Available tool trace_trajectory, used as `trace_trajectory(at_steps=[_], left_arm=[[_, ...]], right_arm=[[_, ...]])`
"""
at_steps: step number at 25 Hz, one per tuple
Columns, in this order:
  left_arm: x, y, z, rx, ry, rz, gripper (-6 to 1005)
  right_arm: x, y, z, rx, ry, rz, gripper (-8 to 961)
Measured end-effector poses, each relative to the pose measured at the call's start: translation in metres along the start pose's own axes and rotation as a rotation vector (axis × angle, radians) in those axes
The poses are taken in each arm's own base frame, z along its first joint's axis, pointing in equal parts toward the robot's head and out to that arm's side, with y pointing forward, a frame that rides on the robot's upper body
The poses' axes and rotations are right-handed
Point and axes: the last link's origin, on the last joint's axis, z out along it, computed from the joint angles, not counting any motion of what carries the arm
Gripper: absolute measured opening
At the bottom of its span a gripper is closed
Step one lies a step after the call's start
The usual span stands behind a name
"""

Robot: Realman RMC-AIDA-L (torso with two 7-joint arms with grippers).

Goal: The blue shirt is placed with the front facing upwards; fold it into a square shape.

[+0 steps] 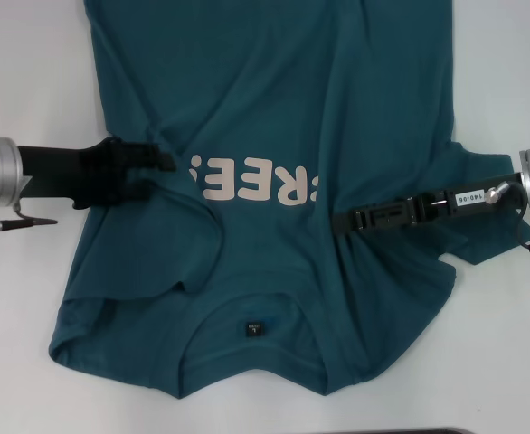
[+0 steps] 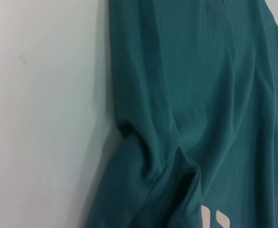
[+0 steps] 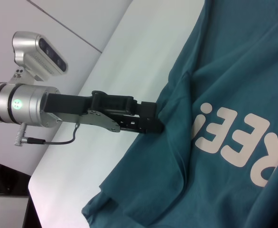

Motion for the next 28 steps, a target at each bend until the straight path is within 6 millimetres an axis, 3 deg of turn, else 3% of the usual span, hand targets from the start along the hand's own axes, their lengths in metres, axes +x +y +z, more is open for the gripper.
trace_trajectory(at_steps=[8,16,23,28], left_arm=[[0.003,0.020,0.014,-0.035,-0.021,0.052,691],[-0.004,0.068,0.012,-0.316,-0.067,0.157,692],[-0.006,0.052,-0.001,-0.312,-0.066,0.135,693],[-0.014,0.034,-0.023,-0.332,-0.080,0.208,692]], right_arm=[[0.001,0.000,-0.001,0.001,-0.001,0.003,746],[0.001,0.000,0.000,-0.002,0.001,0.005,746],[-0.001,0.001,0.001,-0.003,0.002,0.000,746],[-0.004,0.000,-0.003,0.006,-0.013,-0.010,745]])
